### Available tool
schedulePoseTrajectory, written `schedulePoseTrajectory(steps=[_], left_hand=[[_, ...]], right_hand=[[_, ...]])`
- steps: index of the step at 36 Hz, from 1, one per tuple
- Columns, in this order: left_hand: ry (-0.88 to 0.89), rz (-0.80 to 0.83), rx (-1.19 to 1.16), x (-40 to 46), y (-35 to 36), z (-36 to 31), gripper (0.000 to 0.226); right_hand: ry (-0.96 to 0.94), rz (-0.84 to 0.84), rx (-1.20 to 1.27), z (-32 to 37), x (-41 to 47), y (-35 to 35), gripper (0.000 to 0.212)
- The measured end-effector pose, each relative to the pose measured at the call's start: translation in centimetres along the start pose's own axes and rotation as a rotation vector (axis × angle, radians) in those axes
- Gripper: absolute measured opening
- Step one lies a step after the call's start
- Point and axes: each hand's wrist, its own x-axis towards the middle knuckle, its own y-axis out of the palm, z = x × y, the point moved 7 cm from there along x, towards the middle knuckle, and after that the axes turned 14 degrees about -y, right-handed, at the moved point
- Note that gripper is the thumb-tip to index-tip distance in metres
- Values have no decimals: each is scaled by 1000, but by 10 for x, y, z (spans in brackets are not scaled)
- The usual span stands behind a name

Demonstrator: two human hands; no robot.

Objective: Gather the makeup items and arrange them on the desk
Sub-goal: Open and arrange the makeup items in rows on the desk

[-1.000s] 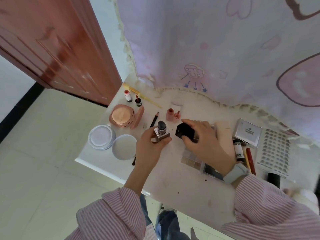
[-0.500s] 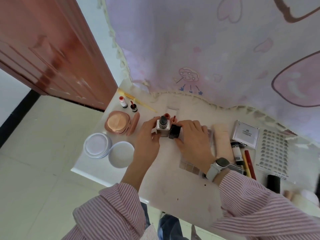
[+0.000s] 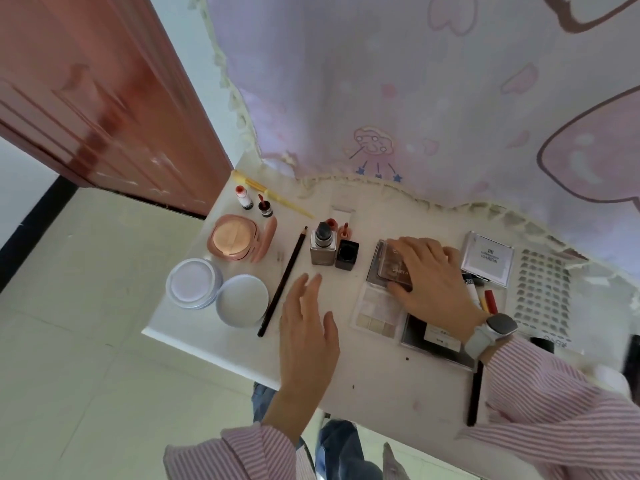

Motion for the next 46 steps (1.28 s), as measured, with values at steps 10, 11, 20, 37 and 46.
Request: schedulePoseTrajectory(steps=[10,11,20,37,46], left_hand=[[22,30,169,-13,18,17,37],[-30,53,88,-12,13,15,34],[-679,667,-820,-34,15,8,46],[-849,621,-1209,-46,7,24,38],[-845,623,-1137,-44,3,31,42]], right_hand=[[37,-199,479,11,-15,-24,63],[45,-202,604,17,-20,-26,64],[-101,10,705,90,-49,-20,55],[-217,85,509,125,-48,-11,46],[-236,154,463,130,-41,-9,48]])
